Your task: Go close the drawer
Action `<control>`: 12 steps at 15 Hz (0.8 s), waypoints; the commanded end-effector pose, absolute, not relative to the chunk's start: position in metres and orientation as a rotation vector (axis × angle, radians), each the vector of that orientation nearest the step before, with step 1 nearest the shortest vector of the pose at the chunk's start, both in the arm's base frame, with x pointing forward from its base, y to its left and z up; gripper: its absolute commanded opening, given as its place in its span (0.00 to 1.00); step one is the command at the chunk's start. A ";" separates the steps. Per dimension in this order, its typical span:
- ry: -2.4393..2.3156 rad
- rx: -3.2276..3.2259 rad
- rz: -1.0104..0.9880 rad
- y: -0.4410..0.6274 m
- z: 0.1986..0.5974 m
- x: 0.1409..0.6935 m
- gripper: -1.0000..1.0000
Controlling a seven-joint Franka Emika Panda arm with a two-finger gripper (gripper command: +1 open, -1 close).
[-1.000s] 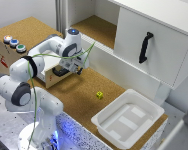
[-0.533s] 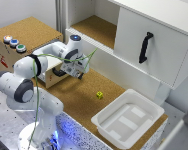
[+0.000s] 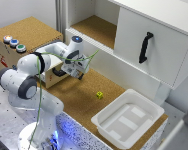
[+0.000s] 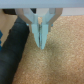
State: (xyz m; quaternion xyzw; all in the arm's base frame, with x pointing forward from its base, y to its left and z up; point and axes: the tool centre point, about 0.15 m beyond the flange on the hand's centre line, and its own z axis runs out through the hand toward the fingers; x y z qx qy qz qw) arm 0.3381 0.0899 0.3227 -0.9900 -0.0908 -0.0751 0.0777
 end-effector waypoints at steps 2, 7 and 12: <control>-0.325 -2.960 -0.187 0.152 0.315 0.365 0.00; -0.362 -2.941 -0.184 0.199 0.316 0.367 0.00; -0.460 -2.906 -0.160 0.252 0.314 0.380 0.00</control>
